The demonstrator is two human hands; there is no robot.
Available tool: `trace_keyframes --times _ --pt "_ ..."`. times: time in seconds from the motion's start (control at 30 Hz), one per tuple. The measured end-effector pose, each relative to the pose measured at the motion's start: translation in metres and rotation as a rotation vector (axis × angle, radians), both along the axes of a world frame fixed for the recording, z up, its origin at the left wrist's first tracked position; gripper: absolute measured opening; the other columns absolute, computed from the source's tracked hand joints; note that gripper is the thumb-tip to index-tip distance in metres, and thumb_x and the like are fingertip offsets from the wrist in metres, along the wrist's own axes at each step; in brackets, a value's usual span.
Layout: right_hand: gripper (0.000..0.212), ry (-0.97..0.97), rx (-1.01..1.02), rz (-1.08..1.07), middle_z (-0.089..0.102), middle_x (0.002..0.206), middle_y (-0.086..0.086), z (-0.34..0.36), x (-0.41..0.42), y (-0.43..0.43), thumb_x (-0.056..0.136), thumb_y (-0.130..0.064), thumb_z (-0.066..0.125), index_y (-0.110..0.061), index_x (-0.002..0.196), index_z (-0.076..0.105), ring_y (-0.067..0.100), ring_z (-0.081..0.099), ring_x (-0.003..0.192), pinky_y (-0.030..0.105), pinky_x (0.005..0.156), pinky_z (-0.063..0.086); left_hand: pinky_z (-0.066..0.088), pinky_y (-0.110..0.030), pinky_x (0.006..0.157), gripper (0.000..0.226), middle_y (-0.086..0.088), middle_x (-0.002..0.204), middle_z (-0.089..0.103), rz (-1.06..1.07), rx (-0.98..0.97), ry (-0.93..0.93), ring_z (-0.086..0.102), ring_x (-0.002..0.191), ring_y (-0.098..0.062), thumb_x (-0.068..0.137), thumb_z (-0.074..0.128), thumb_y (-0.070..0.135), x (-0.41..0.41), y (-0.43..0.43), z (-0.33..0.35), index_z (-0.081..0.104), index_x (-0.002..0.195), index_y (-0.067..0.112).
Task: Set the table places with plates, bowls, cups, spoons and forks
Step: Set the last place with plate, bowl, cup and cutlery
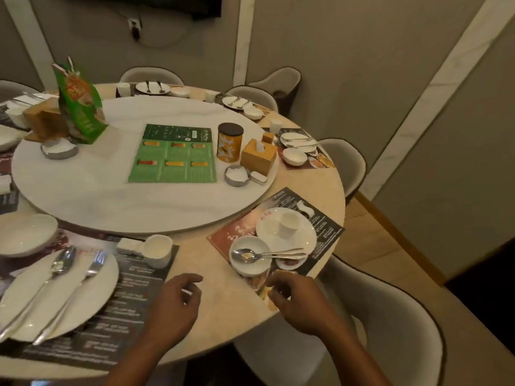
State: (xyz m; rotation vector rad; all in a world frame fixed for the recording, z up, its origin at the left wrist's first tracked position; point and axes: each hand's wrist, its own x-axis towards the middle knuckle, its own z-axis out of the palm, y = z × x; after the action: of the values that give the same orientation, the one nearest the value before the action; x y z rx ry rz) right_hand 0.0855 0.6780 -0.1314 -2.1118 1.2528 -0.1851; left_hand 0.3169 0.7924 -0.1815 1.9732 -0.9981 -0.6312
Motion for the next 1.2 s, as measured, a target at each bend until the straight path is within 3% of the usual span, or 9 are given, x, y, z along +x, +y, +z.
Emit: trace_keyframes --times 0.13,0.3,0.37,0.47,0.57,0.67,0.83,1.03,1.2 --pt "0.011 -0.045 -0.011 -0.041 0.069 0.087 -0.015 0.018 -0.064 -0.037 0.089 -0.034 0.067 -0.037 0.100 0.068 -0.002 0.064 0.081 0.019 0.068 0.054 0.045 -0.017 0.061 0.026 0.012 0.080 0.069 0.019 0.059 -0.018 0.063 0.066 0.004 0.084 0.067 0.016 -0.058 -0.022 0.004 0.066 0.094 0.040" --pt "0.013 -0.120 -0.063 -0.154 0.068 0.092 -0.016 0.022 -0.090 -0.087 0.091 -0.025 0.067 -0.034 0.100 0.068 -0.006 0.062 0.082 0.009 0.059 0.046 0.048 -0.018 0.067 0.026 0.012 0.082 0.068 0.087 0.082 -0.040 0.064 0.069 0.000 0.084 0.069 0.018 -0.078 -0.039 0.011 0.065 0.100 0.039" --pt "0.018 -0.161 -0.064 -0.226 0.066 0.097 -0.015 0.021 -0.086 -0.106 0.090 -0.024 0.068 -0.031 0.107 0.067 -0.002 0.061 0.087 0.010 0.065 0.048 0.046 -0.018 0.067 0.028 0.013 0.084 0.066 0.116 0.078 -0.069 0.063 0.073 -0.002 0.083 0.070 0.017 -0.076 -0.050 0.012 0.064 0.100 0.038" --pt "0.029 -0.172 -0.089 -0.276 0.064 0.101 -0.013 0.012 -0.070 -0.138 0.088 -0.025 0.071 -0.029 0.116 0.063 0.004 0.061 0.094 0.026 0.081 0.055 0.045 -0.020 0.071 0.031 0.009 0.097 0.066 0.155 0.060 -0.111 0.060 0.082 -0.004 0.083 0.071 0.017 -0.079 -0.076 0.013 0.064 0.110 0.031" --pt "0.049 -0.076 -0.089 -0.228 0.062 0.117 -0.006 -0.007 -0.048 -0.171 0.083 -0.030 0.075 -0.026 0.129 0.056 0.014 0.060 0.109 0.034 0.092 0.053 0.046 -0.025 0.079 0.033 0.009 0.108 0.063 0.126 0.000 -0.106 0.056 0.090 -0.007 0.084 0.070 0.016 -0.087 -0.115 0.015 0.065 0.116 0.024" --pt "0.070 0.004 -0.073 -0.160 0.053 0.137 0.000 -0.024 -0.028 -0.200 0.079 -0.035 0.079 -0.021 0.140 0.047 0.019 0.052 0.124 0.034 0.102 0.043 0.051 -0.028 0.086 0.038 0.012 0.122 0.059 0.038 0.036 -0.123 0.059 0.098 -0.009 0.084 0.070 0.024 -0.094 -0.153 0.007 0.061 0.121 0.030" --pt "0.089 -0.003 -0.012 -0.034 0.044 0.145 0.000 -0.053 -0.011 -0.235 0.069 -0.038 0.086 -0.023 0.144 0.040 0.019 0.044 0.133 0.032 0.108 0.035 0.047 -0.035 0.100 0.048 0.012 0.136 0.054 0.015 0.122 -0.159 0.054 0.118 -0.014 0.083 0.068 0.030 -0.096 -0.191 -0.003 0.054 0.129 0.036" --pt "0.088 -0.016 0.015 0.068 0.043 0.148 -0.004 -0.076 -0.009 -0.261 0.071 -0.037 0.086 -0.028 0.145 0.038 0.017 0.042 0.134 0.032 0.110 0.035 0.038 -0.038 0.107 0.049 0.008 0.143 0.051 0.153 0.145 -0.169 0.045 0.131 -0.016 0.086 0.070 0.030 -0.112 -0.225 -0.007 0.054 0.132 0.033" --pt "0.084 -0.102 0.066 0.162 0.045 0.147 -0.005 -0.090 -0.010 -0.280 0.074 -0.035 0.082 -0.029 0.144 0.037 0.016 0.042 0.134 0.028 0.111 0.032 0.043 -0.045 0.106 0.046 0.004 0.137 0.055 0.293 0.128 -0.164 0.049 0.129 -0.023 0.085 0.071 0.026 -0.139 -0.254 -0.007 0.057 0.129 0.029"
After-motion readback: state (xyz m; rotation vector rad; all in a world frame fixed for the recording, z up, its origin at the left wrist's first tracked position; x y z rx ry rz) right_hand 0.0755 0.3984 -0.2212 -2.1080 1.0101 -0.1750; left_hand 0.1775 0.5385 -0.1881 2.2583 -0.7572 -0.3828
